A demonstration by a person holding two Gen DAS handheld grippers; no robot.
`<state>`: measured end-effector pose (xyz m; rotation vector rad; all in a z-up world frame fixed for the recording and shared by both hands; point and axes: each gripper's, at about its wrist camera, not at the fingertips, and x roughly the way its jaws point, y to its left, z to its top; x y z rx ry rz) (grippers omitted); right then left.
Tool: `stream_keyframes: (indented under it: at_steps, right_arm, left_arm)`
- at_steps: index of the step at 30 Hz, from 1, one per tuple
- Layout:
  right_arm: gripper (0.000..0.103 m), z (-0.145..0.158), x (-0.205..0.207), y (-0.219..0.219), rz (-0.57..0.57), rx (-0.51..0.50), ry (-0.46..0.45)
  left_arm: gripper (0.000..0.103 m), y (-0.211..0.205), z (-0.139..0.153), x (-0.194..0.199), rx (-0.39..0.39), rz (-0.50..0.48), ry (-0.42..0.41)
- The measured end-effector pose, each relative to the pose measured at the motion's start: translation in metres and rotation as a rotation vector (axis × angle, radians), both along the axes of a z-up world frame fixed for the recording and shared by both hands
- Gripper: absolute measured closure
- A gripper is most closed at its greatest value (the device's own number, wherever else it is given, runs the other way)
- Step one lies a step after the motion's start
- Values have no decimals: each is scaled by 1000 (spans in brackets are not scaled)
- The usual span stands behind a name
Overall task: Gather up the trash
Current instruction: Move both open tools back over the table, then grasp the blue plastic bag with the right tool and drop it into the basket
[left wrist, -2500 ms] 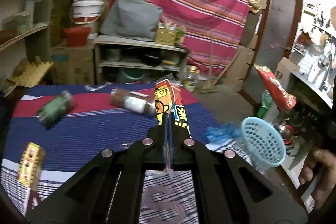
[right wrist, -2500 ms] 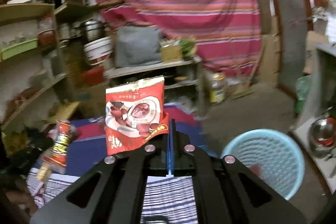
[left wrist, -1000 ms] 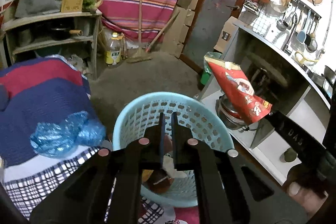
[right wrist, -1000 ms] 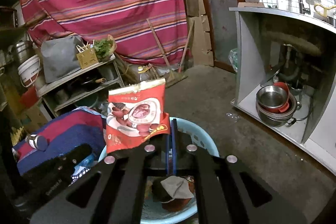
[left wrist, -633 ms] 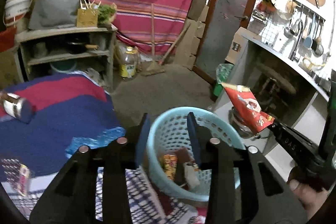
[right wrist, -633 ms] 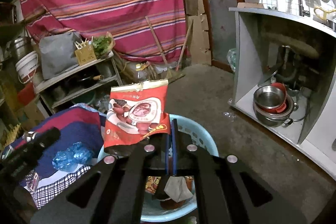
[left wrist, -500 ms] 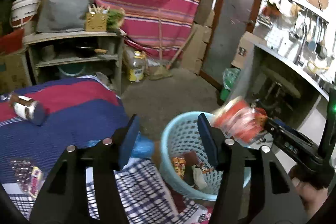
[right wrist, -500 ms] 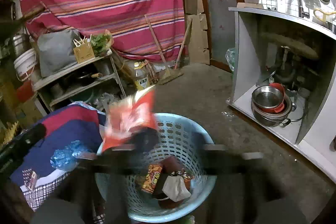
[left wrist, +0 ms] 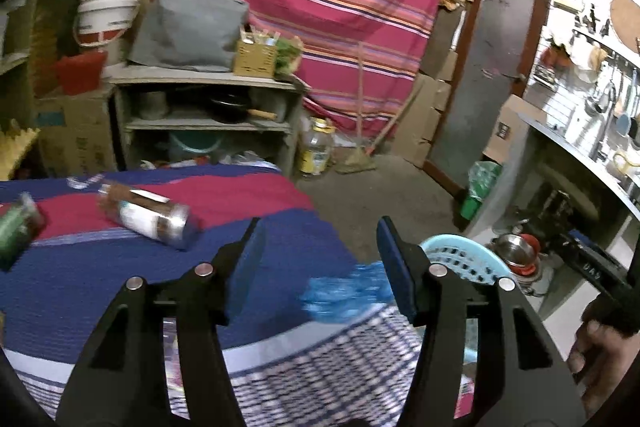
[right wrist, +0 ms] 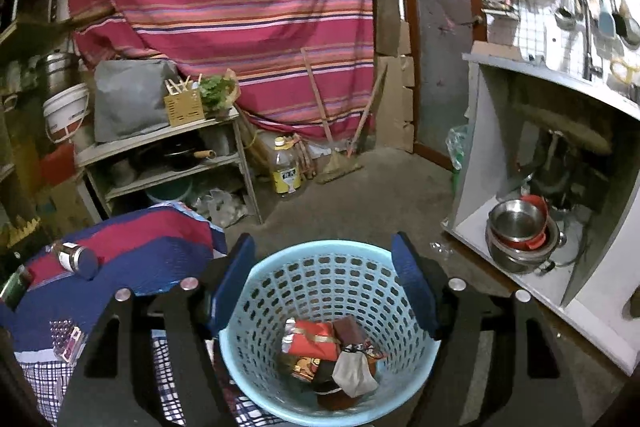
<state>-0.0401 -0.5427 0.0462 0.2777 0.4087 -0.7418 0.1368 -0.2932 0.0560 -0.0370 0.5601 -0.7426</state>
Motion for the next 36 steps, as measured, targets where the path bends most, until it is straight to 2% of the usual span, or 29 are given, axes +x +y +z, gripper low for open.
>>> stream_keyframes:
  at_steps: [5, 7, 11, 13, 15, 18, 22, 26, 27, 29, 32, 36]
  right_arm:
    - [32, 6, 22, 25, 51, -31, 19]
    - [32, 8, 33, 37, 81, -44, 32]
    - [32, 14, 53, 66, 140, -79, 49]
    - [29, 19, 64, 87, 187, -92, 42]
    - [26, 23, 73, 107, 225, -110, 40]
    - [20, 27, 83, 134, 280, -124, 42]
    - [17, 30, 94, 169, 339, -125, 33]
    - [15, 20, 103, 185, 405, -62, 18]
    - [11, 16, 106, 187, 413, -45, 23]
    - [11, 9, 112, 190, 428, -20, 31]
    - [10, -3, 114, 196, 446, 34, 18]
    - [10, -21, 116, 206, 471, 90, 11]
  left_arm:
    - [37, 52, 10, 16, 25, 76, -48]
    - [27, 70, 12, 18, 42, 110, -71]
    - [15, 120, 18, 20, 81, 200, -131]
    - [8, 142, 22, 18, 82, 237, -145]
    - [6, 167, 27, 15, 89, 290, -170]
    - [6, 201, 31, 4, 109, 358, -210]
    - [5, 241, 28, -3, 109, 436, -205]
    - [5, 267, 10, -3, 95, 490, -166]
    - [5, 276, 1, -1, 81, 506, -147]
    - [5, 287, -12, 3, 53, 532, -118]
    - [5, 299, -24, 11, 31, 541, -71]
    - [5, 307, -30, 13, 46, 568, -70]
